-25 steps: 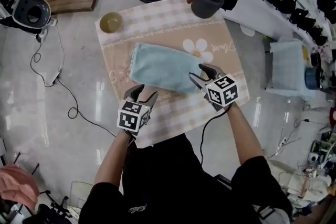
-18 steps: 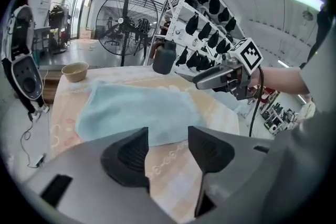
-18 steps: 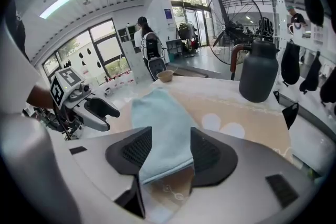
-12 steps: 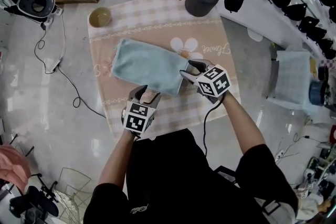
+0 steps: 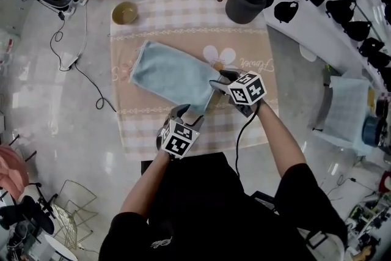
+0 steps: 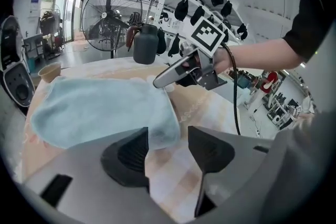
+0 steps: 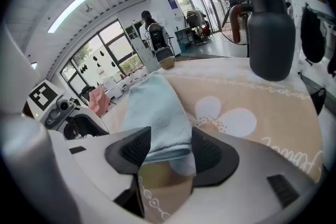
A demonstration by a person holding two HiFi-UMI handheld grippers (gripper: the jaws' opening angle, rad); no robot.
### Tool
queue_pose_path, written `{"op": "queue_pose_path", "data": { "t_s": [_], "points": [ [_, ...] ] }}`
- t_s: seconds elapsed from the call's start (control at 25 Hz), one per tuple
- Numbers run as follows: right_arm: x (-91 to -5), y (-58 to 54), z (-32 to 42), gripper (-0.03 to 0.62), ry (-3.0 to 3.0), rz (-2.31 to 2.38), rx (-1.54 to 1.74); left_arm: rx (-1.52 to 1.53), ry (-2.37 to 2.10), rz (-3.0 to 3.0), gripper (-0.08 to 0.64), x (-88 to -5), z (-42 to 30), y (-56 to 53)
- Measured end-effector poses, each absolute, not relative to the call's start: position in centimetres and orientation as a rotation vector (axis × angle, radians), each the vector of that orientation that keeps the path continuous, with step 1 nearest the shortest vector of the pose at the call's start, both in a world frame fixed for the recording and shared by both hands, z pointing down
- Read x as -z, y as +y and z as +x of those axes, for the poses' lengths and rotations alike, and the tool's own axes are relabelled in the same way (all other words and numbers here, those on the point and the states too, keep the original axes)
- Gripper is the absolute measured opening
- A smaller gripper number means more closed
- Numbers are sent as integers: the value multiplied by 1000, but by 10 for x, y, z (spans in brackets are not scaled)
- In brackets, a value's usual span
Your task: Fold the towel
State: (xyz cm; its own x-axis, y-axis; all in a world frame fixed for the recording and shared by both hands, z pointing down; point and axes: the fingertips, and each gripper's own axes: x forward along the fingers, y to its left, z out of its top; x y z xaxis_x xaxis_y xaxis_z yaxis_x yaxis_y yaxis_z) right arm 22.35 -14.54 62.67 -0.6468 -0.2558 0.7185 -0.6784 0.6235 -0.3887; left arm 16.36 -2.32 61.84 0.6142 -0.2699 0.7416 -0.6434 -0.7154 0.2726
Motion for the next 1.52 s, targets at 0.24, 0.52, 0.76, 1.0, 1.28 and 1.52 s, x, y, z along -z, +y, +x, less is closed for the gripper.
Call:
{"op": "queue_pose_path", "data": {
  "t_s": [0.24, 0.52, 0.76, 1.0, 1.28, 1.52],
  "points": [
    [-637, -152, 224, 238, -2232, 672, -955, -1014, -688, 2306, 219, -637, 179, -15],
    [-656, -157, 220, 245, -2189, 626, -945, -1100, -641, 2283, 219, -659, 191, -13],
    [-664, -155, 219, 245, -2156, 611, -957, -1141, -639, 2272, 219, -670, 188, -13],
    [-671, -155, 214, 243, -2114, 603, -896, -1134, -649, 2260, 219, -673, 186, -16],
    [-674, -159, 213, 212, -2076, 624, -868, -1159, -666, 2297, 201, -676, 183, -20],
    [-675, -157, 212, 177, -2043, 617, -833, -1220, -707, 2332, 113, -677, 176, -24]
  ]
}}
